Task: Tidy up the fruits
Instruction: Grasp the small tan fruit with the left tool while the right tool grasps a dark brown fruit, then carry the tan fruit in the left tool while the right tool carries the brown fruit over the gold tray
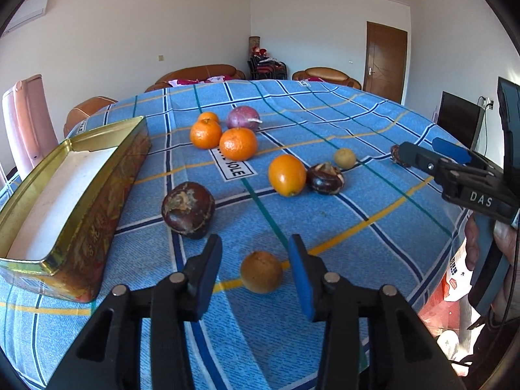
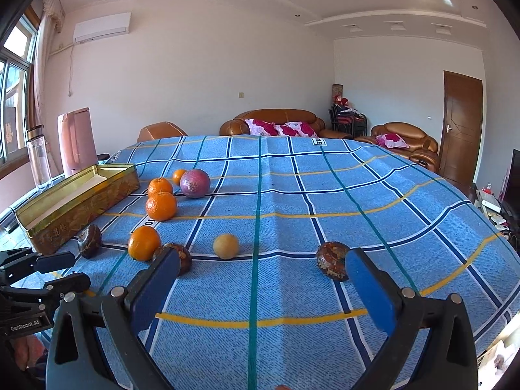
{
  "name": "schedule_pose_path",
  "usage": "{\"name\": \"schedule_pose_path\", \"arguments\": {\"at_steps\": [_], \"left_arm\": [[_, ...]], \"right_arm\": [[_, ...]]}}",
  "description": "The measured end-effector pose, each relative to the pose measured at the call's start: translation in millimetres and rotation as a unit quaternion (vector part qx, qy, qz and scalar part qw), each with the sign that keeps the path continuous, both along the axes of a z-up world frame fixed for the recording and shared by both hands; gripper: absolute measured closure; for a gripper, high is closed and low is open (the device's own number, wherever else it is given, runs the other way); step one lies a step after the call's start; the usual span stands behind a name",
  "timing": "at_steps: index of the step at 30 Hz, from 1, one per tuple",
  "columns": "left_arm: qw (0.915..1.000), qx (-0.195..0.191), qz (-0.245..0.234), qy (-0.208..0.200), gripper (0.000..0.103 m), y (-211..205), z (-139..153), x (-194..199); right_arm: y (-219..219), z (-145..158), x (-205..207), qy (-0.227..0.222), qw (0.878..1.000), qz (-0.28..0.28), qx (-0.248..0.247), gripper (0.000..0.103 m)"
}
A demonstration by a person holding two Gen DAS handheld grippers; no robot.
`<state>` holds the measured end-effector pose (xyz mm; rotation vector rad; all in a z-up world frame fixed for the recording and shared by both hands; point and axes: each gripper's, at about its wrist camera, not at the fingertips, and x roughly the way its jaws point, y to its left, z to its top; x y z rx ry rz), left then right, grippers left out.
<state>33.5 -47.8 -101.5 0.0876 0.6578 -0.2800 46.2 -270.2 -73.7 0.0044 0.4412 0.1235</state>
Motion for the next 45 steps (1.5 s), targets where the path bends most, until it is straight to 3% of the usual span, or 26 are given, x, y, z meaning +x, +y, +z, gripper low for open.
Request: {"name": "schedule_pose_path", "arguments": {"at_steps": [2, 9, 13, 23, 26, 28, 45], "left_arm": [[0.9999, -0.002, -0.007, 0.01, 0.076, 0, -3, 1], [0.9998, -0.012, -0.012, 0.013, 0.076, 3, -6, 4], [0.9998, -0.016, -0.009, 0.012, 0.076, 6, -6, 6], [0.9998, -0.017, 0.009, -0.006, 0.076, 13, 2, 13], [0.9997, -0.012, 0.01, -0.017, 0.076, 12, 8, 16], [0.9996, -0.012, 0.01, -0.022, 0.076, 12, 11, 19], [0.9979, -0.011, 0.034, -0.053, 0.076, 17, 28, 35]], "right_arm": [[-4, -3, 3, 0.006, 1.0, -0.012, -0.006, 0.001], [-30, -14, 17, 0.027, 0.999, -0.046, 0.003, 0.003], [-42, -17, 25, 0.041, 0.997, -0.06, 0.004, 0.02], [-43, -22, 55, 0.111, 0.993, -0.044, -0.025, 0.04], [-37, -27, 62, 0.136, 0.989, -0.034, -0.042, 0.05], [-35, -28, 63, 0.138, 0.988, -0.033, -0.053, 0.063], [-11, -13, 42, 0.066, 0.995, -0.009, -0.07, 0.063]]}}
